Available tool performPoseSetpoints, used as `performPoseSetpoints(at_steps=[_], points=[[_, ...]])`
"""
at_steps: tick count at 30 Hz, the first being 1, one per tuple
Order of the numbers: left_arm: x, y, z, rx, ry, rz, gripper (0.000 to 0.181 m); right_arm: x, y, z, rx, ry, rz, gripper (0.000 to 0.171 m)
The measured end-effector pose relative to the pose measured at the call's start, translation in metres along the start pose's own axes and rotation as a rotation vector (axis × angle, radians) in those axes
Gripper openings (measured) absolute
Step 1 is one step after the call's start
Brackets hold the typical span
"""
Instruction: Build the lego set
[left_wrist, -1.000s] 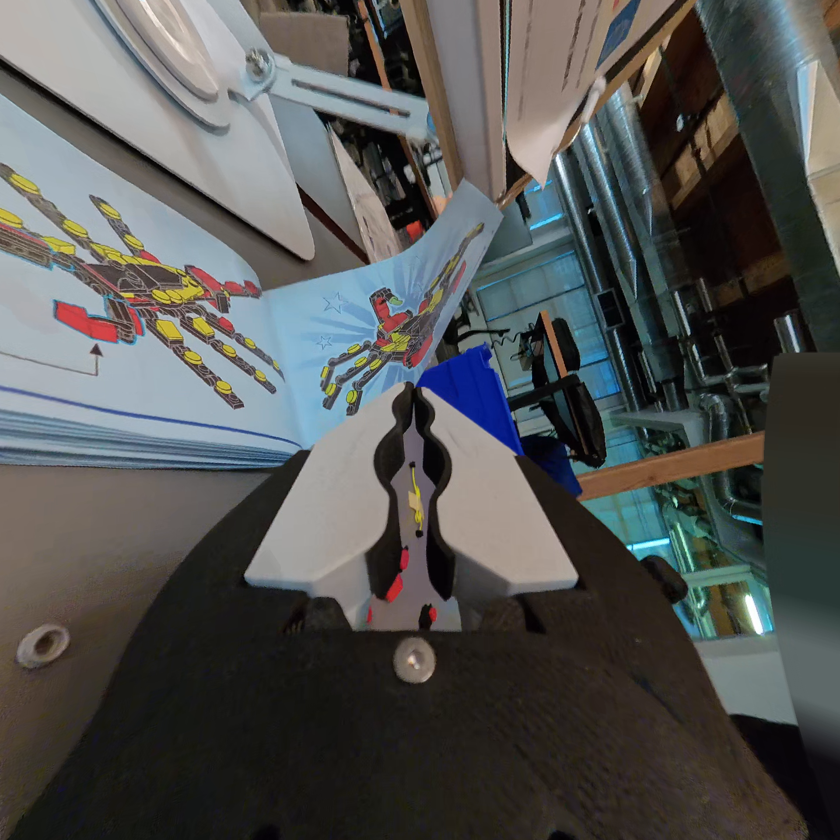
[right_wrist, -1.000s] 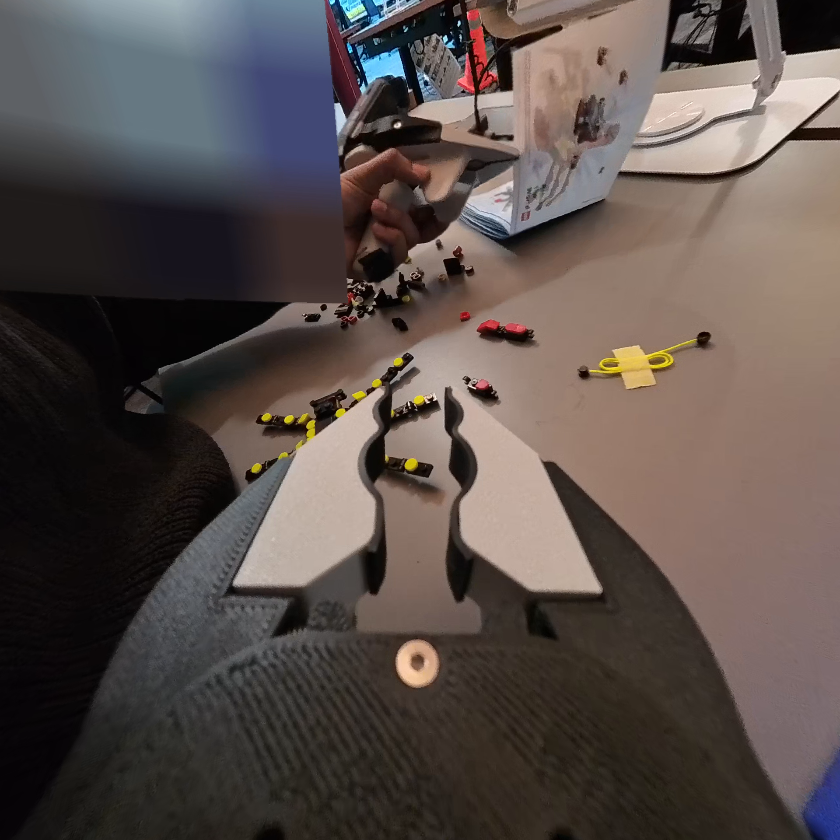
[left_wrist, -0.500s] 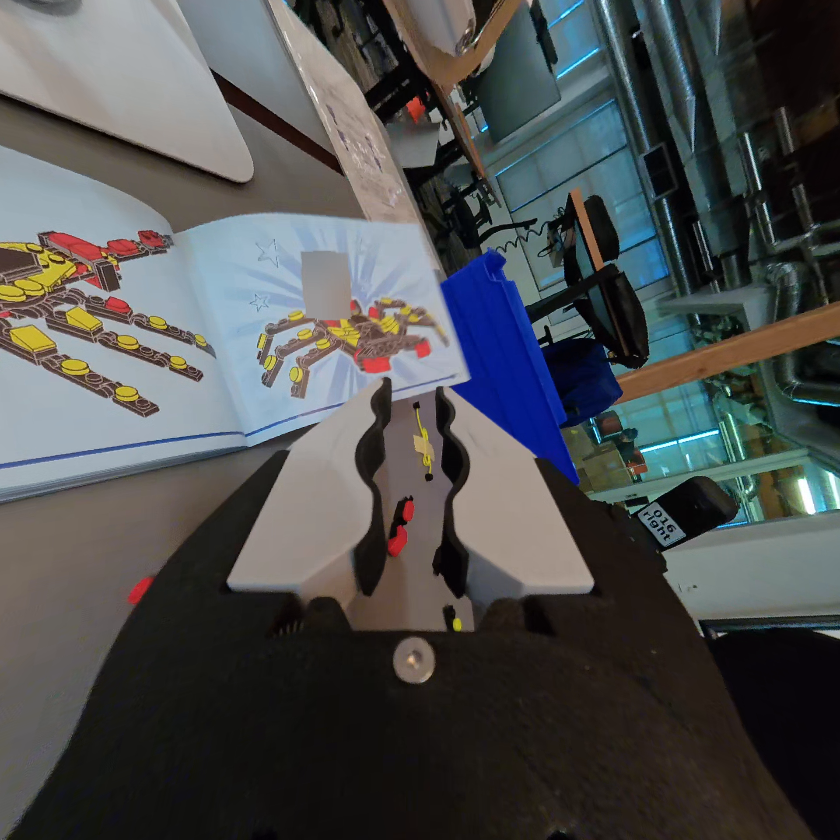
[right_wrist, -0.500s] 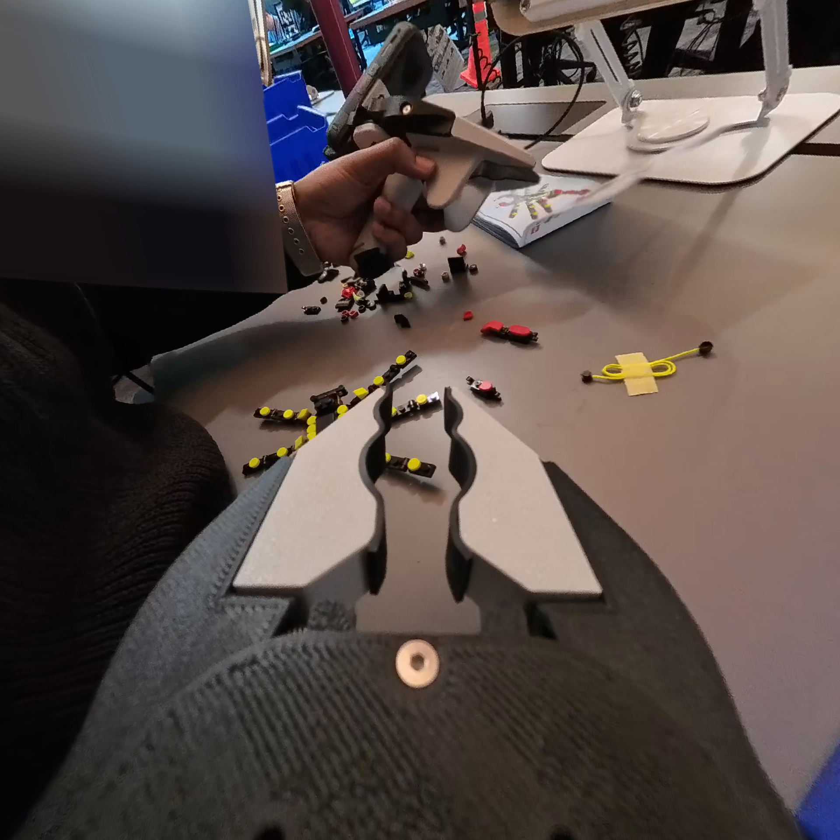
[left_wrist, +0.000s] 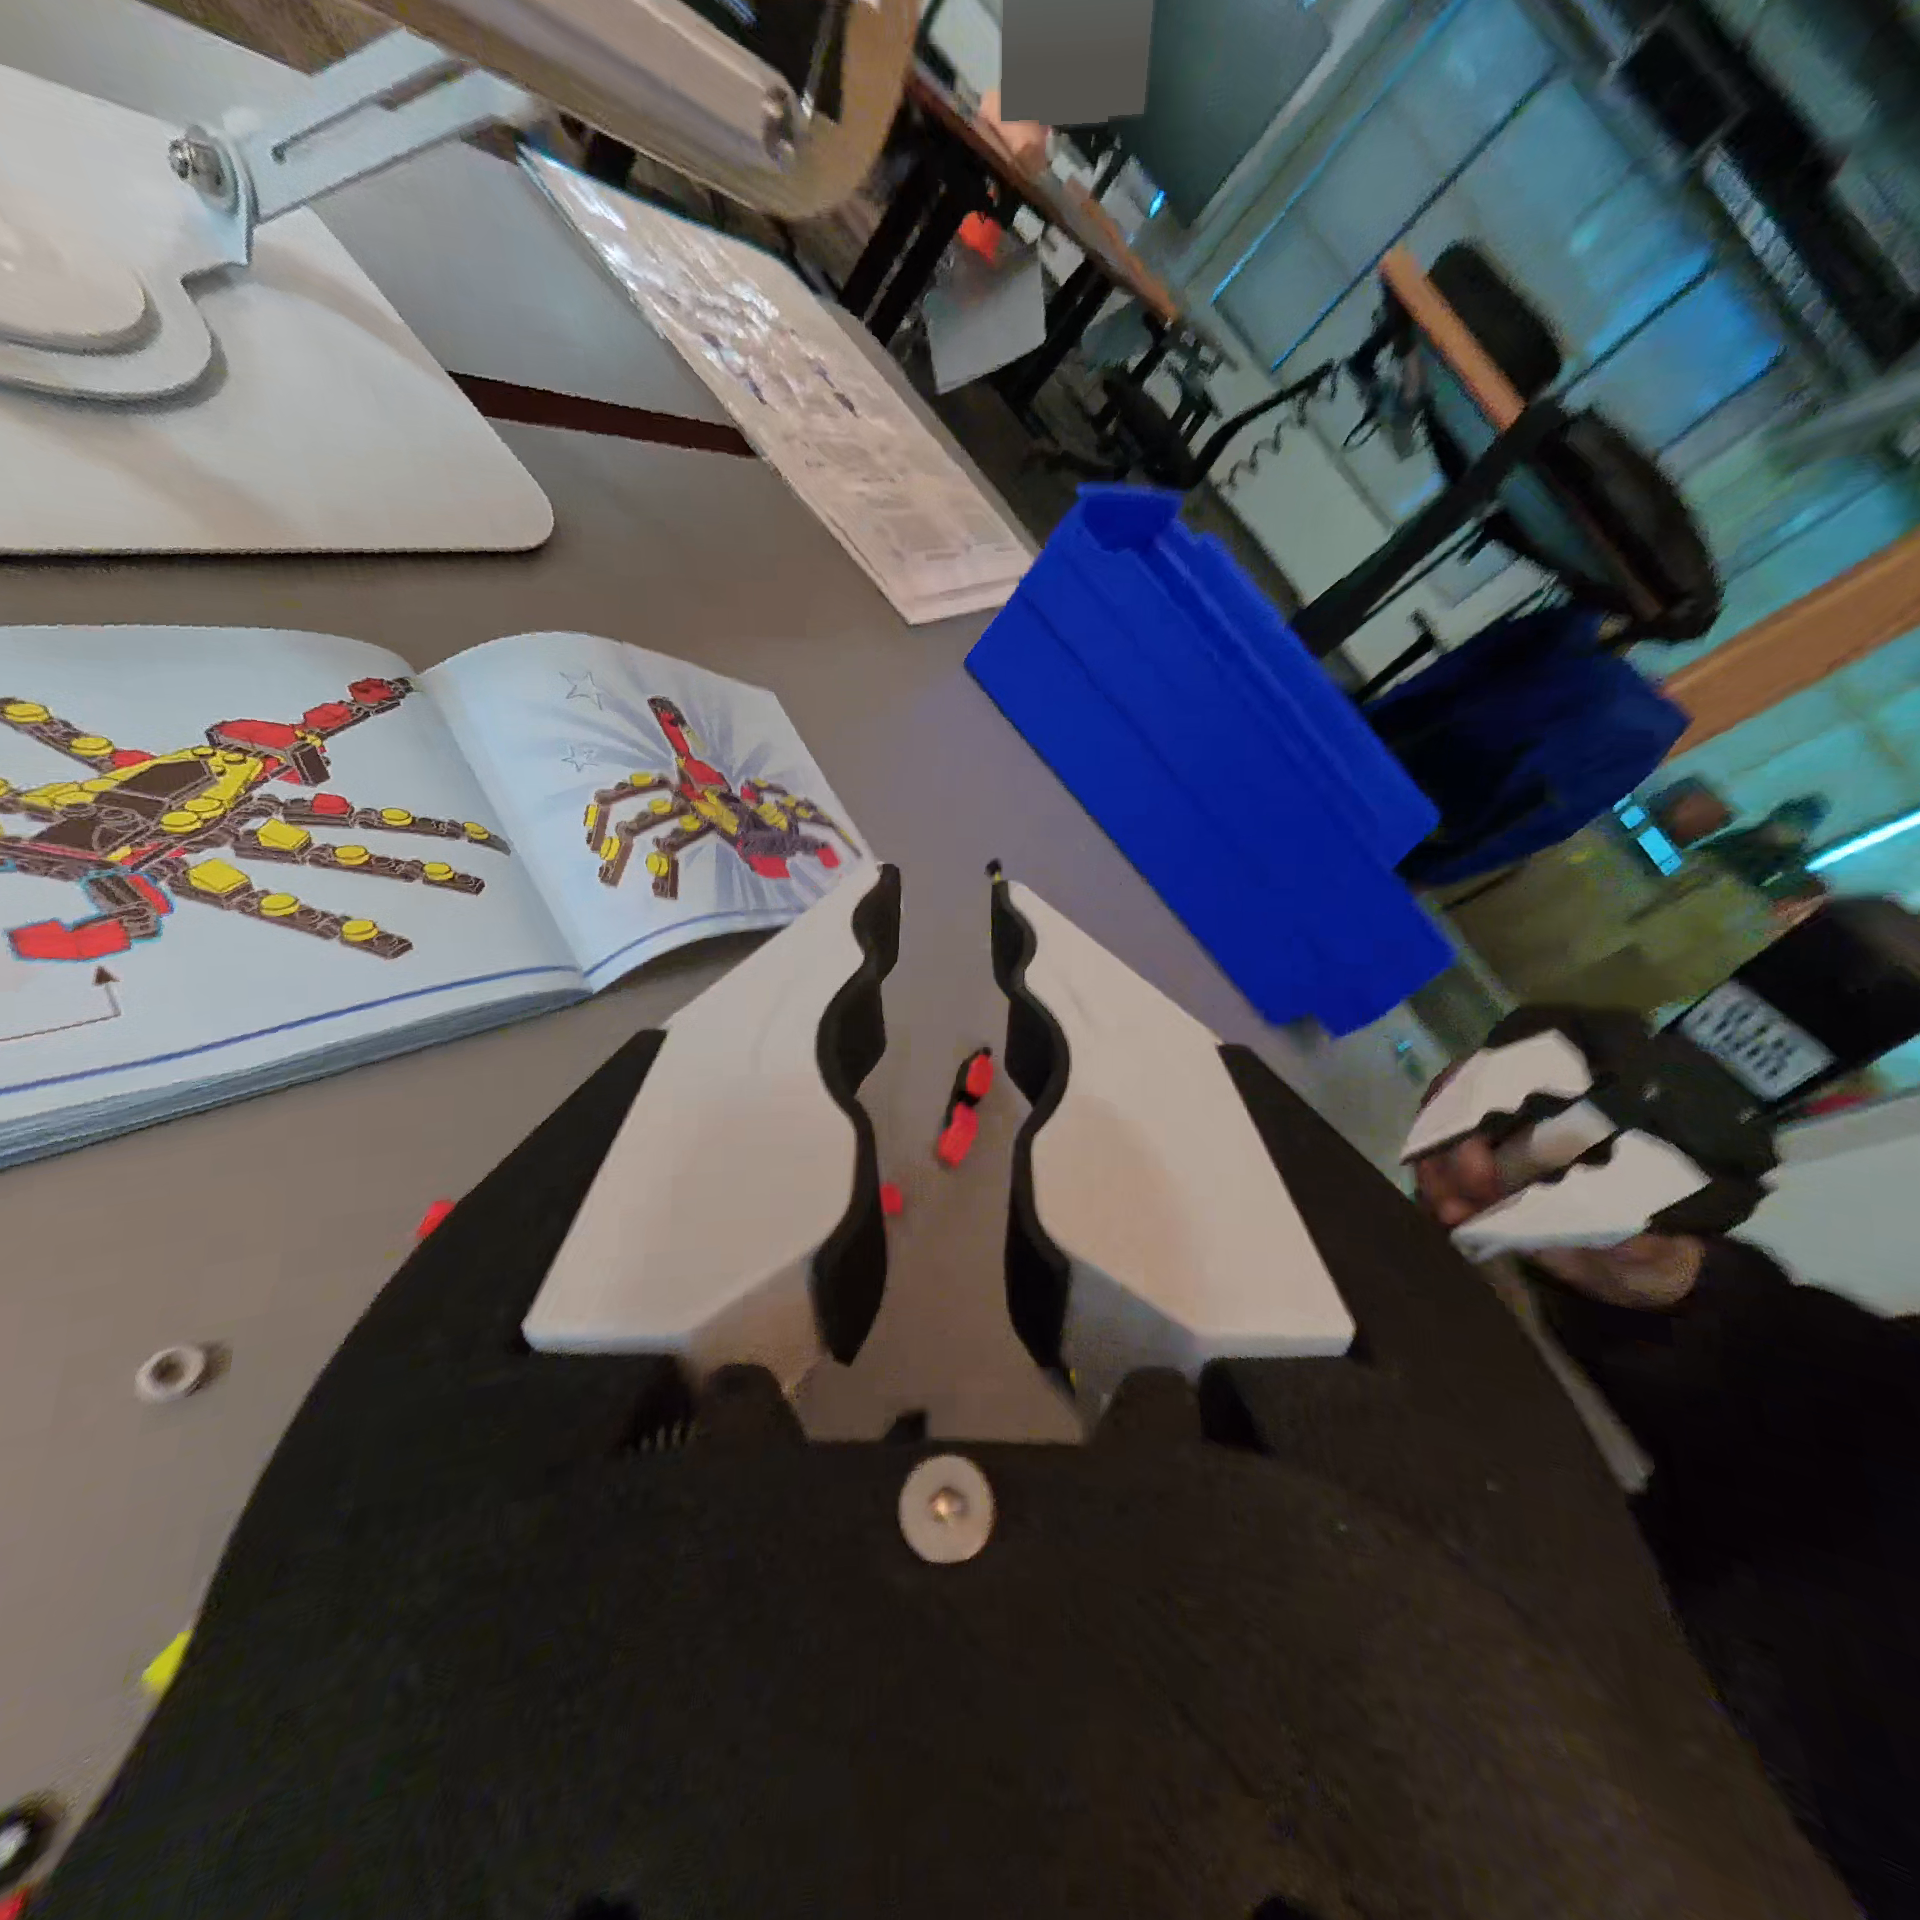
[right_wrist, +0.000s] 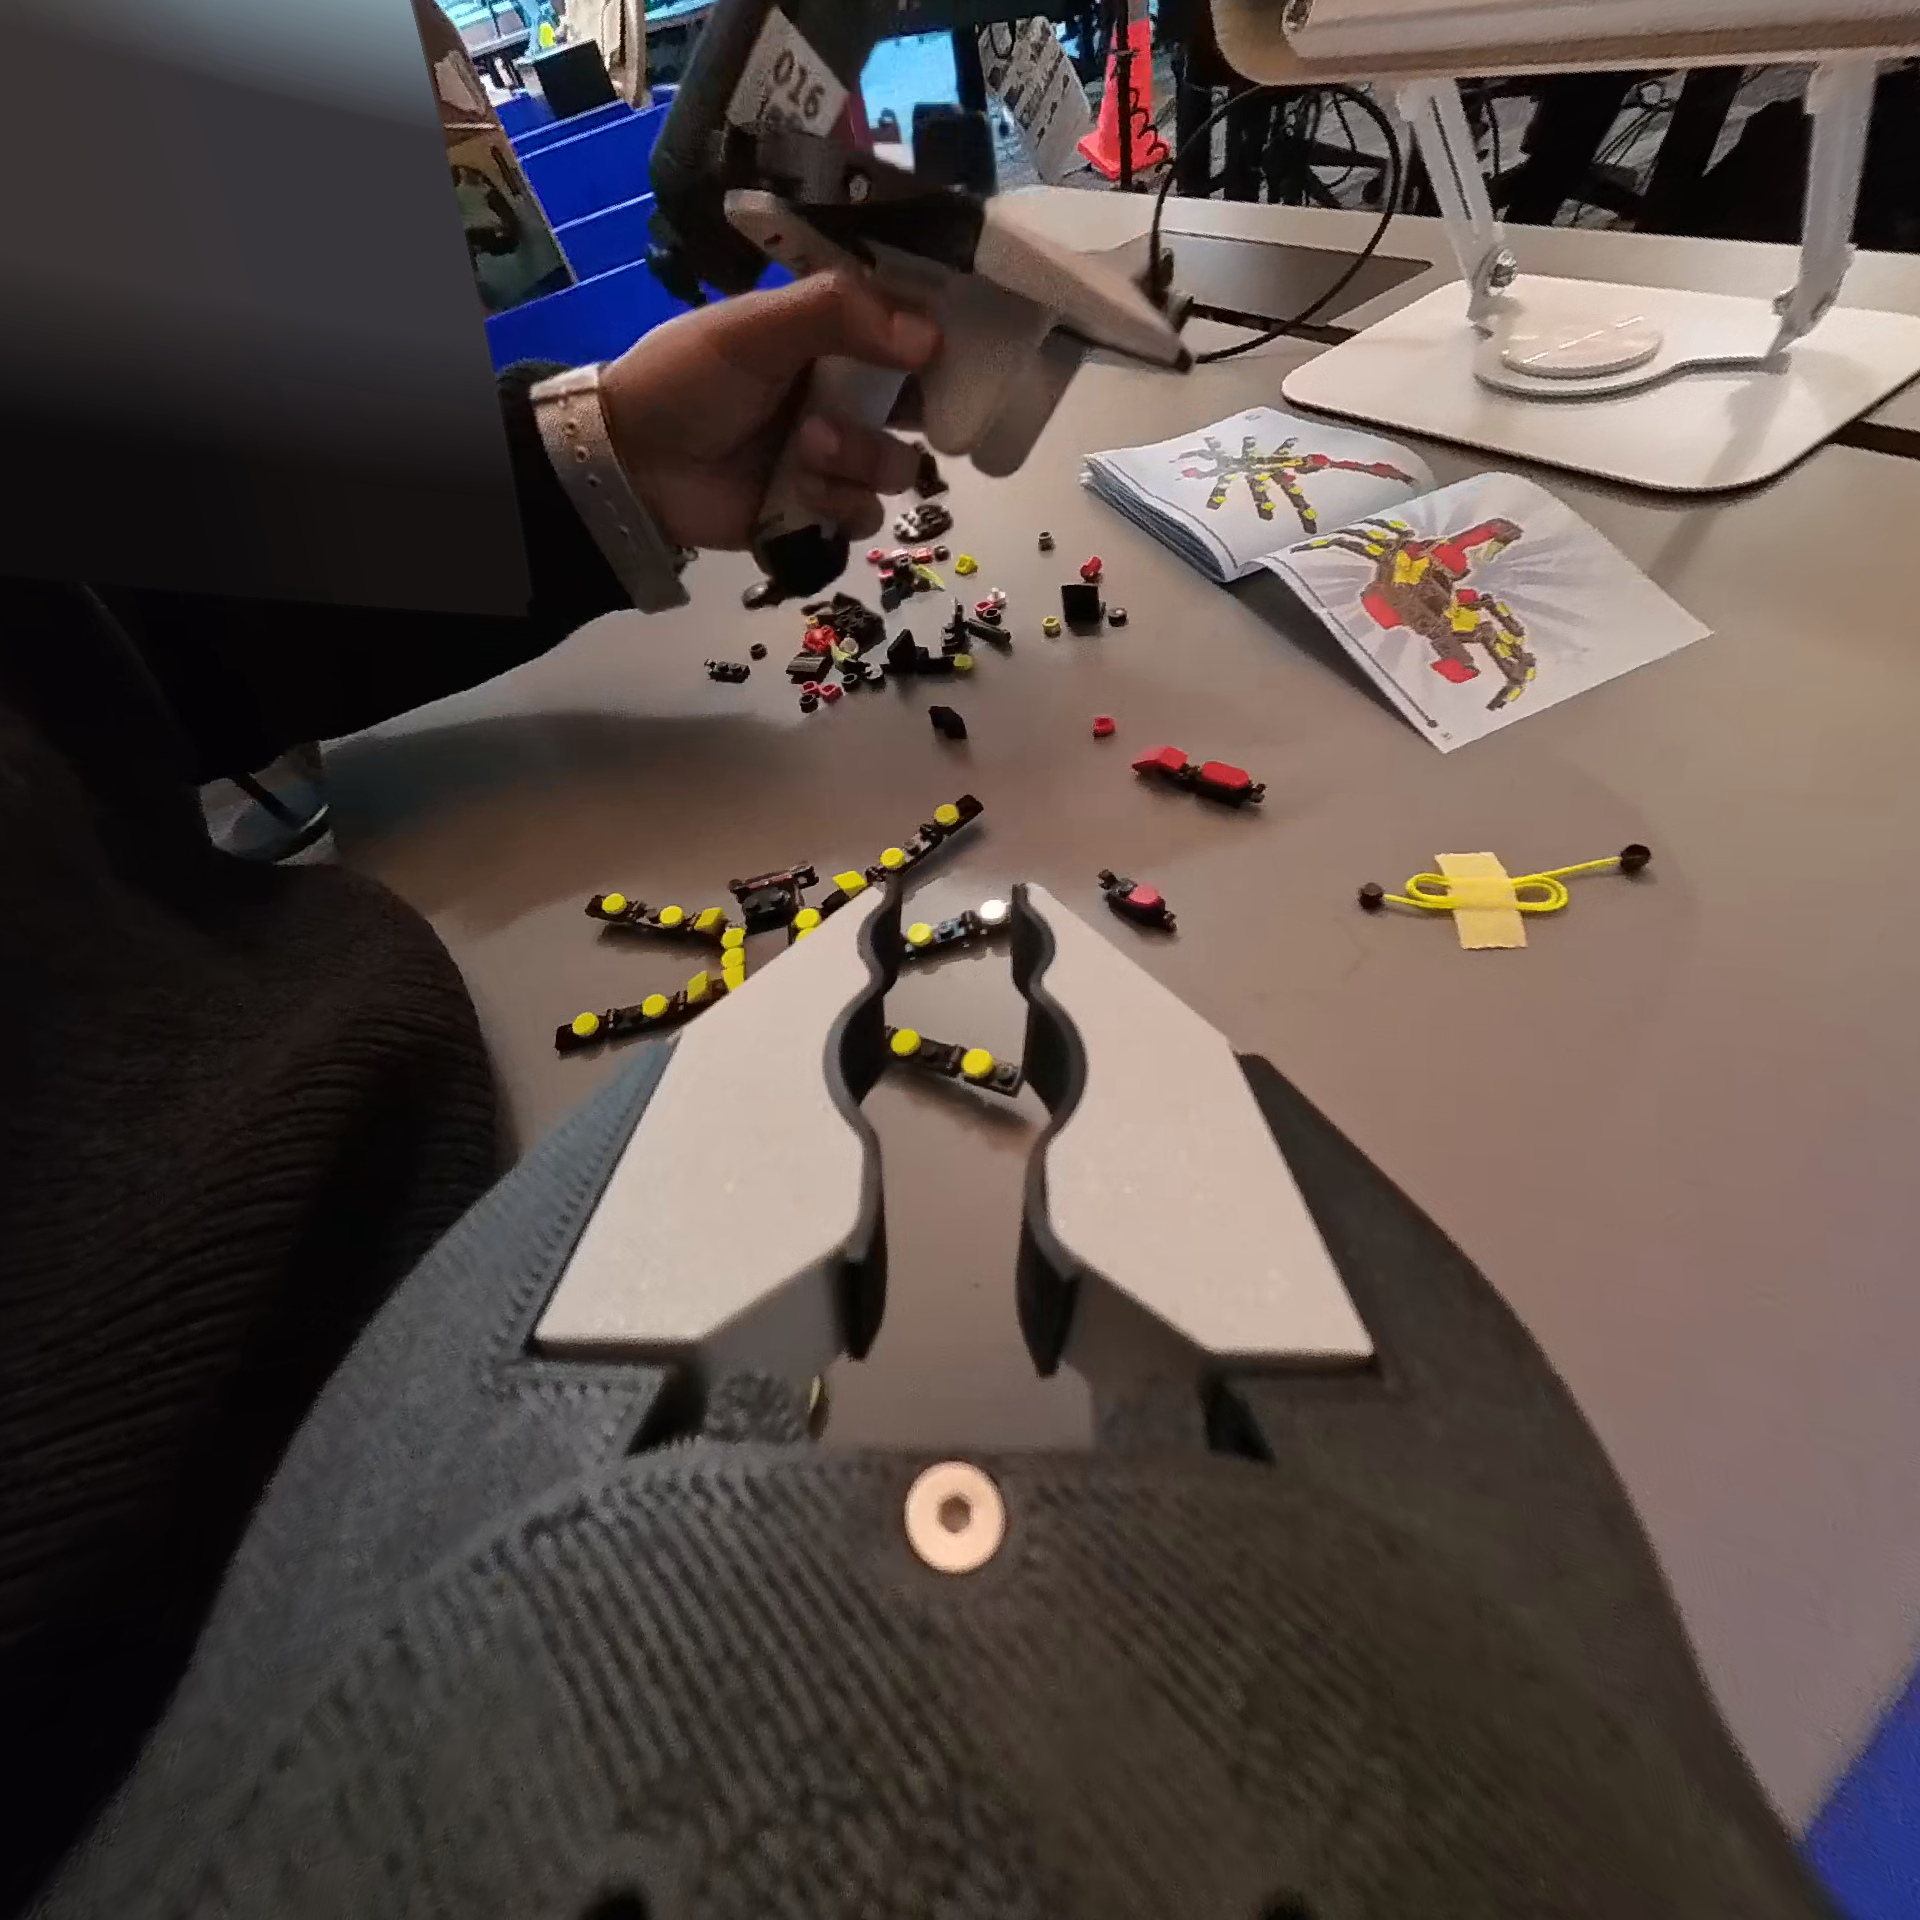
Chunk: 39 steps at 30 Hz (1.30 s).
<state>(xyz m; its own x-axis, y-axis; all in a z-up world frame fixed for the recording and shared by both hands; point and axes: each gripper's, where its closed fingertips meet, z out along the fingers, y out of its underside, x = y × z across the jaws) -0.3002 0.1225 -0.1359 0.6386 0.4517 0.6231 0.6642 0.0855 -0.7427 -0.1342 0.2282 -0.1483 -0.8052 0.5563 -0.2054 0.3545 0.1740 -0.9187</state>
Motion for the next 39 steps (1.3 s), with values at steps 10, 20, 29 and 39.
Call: performPoseSetpoints(at_steps=[10,20,29,39], points=[[0.0,0.074,-0.008,-0.295,-0.143,0.306,0.012,-0.016,0.002,0.006,-0.028,-0.026,-0.056,0.018],[-0.012,0.106,-0.04,-0.395,-0.238,0.407,0.003,-0.015,0.003,0.007,-0.033,-0.022,-0.061,0.018],[-0.012,0.11,-0.037,-0.387,-0.228,0.451,0.003,-0.014,0.004,0.008,-0.033,-0.031,-0.046,0.018],[-0.009,0.099,-0.023,-0.286,-0.204,0.382,0.004,-0.013,0.002,0.007,-0.014,-0.041,-0.023,0.018]])
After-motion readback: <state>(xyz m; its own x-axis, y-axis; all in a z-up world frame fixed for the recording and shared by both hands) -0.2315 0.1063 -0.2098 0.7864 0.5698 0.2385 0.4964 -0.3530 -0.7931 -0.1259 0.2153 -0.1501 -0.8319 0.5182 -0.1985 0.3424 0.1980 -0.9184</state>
